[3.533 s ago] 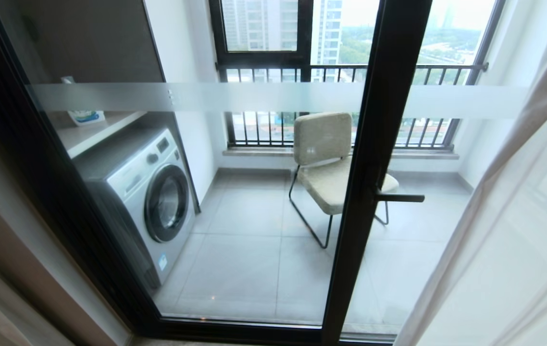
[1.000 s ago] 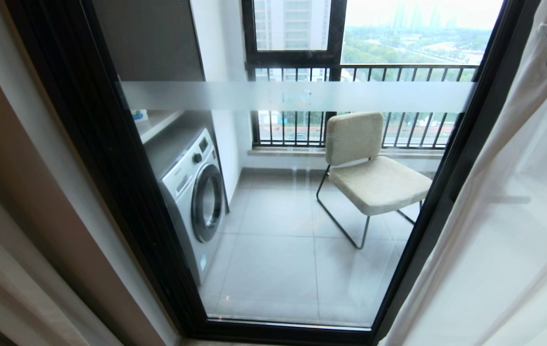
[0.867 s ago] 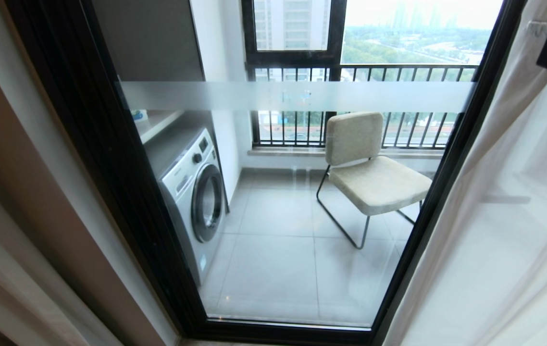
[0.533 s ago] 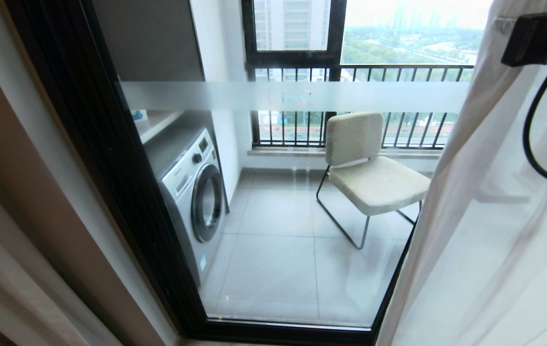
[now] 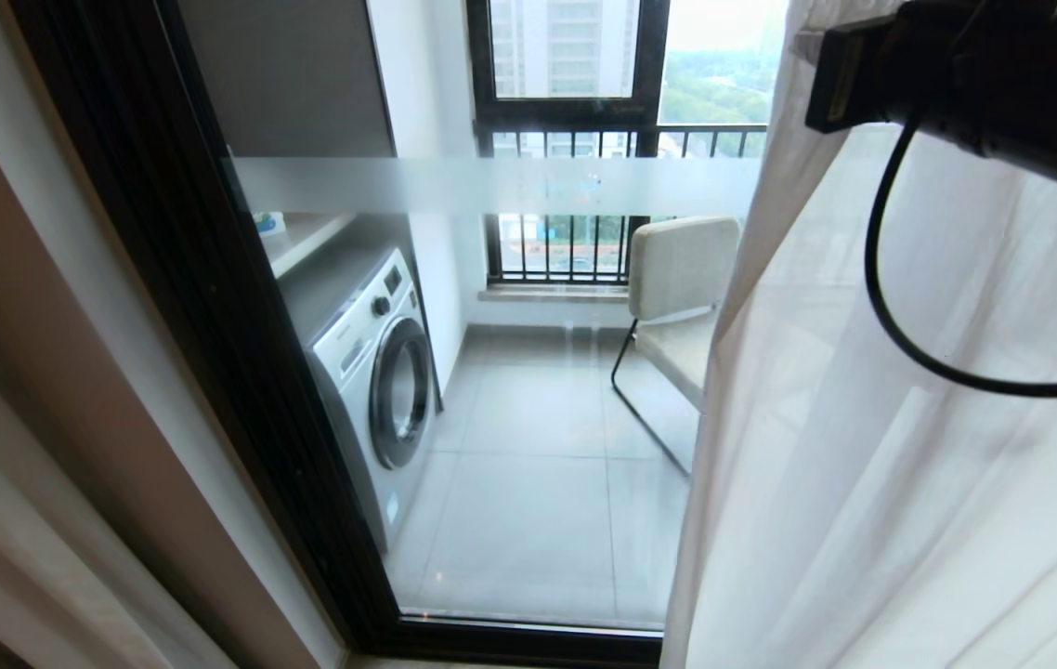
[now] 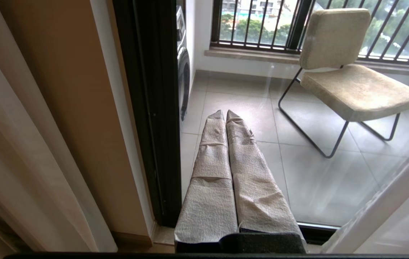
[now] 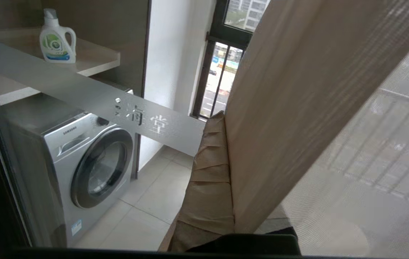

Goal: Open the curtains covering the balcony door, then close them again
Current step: Close the inner curtains on both sides

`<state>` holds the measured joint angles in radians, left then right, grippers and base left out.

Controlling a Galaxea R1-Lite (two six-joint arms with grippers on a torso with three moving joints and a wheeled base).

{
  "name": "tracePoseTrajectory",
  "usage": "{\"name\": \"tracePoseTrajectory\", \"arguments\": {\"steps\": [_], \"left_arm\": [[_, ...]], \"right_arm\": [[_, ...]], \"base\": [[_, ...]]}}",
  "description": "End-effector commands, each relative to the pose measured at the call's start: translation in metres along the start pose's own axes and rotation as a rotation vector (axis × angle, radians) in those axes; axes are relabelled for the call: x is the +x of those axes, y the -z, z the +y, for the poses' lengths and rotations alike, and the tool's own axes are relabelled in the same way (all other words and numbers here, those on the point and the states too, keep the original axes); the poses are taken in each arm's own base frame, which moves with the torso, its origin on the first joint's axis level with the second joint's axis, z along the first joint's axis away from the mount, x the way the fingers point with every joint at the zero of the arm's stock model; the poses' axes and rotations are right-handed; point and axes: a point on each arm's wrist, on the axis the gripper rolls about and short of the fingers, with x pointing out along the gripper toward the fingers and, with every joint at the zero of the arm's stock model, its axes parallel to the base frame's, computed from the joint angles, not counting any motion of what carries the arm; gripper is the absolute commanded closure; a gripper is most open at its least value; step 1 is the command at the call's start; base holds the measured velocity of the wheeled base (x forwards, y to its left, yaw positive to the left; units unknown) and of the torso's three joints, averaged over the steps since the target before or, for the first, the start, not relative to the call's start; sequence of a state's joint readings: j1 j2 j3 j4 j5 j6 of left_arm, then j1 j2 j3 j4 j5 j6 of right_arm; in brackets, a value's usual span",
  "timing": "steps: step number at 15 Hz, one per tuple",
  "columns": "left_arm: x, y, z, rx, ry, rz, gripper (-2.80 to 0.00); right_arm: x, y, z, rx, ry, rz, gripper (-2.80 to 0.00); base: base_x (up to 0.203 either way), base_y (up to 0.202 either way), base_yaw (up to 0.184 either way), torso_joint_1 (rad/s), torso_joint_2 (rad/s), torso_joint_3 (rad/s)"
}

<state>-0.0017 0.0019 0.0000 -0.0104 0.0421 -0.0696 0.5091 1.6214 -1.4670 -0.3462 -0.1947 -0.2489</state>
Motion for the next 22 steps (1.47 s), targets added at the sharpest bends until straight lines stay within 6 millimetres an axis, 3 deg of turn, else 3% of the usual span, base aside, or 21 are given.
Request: {"name": "tracePoseTrajectory", "arguments": {"steps": [1, 5, 10, 12, 17, 20, 22], "left_arm": [[0.000, 0.000, 0.000, -0.001, -0.001, -0.001, 0.00], [0.000, 0.000, 0.000, -0.001, -0.001, -0.001, 0.00], [0.000, 0.000, 0.000, -0.001, -0.001, -0.001, 0.00], [0.000, 0.000, 0.000, -0.001, -0.001, -0.001, 0.00], [0.000, 0.000, 0.000, -0.001, -0.001, -0.001, 0.00], [0.000, 0.000, 0.000, -0.001, -0.001, -0.001, 0.00], [0.000, 0.000, 0.000, -0.001, -0.001, -0.001, 0.00]], "right_arm": [[0.005, 0.004, 0.018, -0.001, -0.051, 0.011, 0.00], [0.005, 0.005, 0.026, 0.001, -0.077, 0.012, 0.00], [0.004, 0.002, 0.017, 0.010, 0.010, 0.021, 0.00], [0.005, -0.002, 0.004, 0.038, 0.057, -0.001, 0.00], [0.008, -0.006, -0.050, 0.036, 0.238, -0.061, 0.00], [0.004, -0.002, -0.086, 0.012, 0.353, -0.058, 0.00], [0.000, 0.001, -0.098, 0.010, 0.393, -0.051, 0.00]], "base": [[0.000, 0.000, 0.000, 0.000, 0.00, 0.000], [0.000, 0.000, 0.000, 0.000, 0.00, 0.000], [0.000, 0.000, 0.000, 0.000, 0.00, 0.000], [0.000, 0.000, 0.000, 0.000, 0.00, 0.000], [0.000, 0.000, 0.000, 0.000, 0.00, 0.000], [0.000, 0.000, 0.000, 0.000, 0.00, 0.000], [0.000, 0.000, 0.000, 0.000, 0.00, 0.000]]}}
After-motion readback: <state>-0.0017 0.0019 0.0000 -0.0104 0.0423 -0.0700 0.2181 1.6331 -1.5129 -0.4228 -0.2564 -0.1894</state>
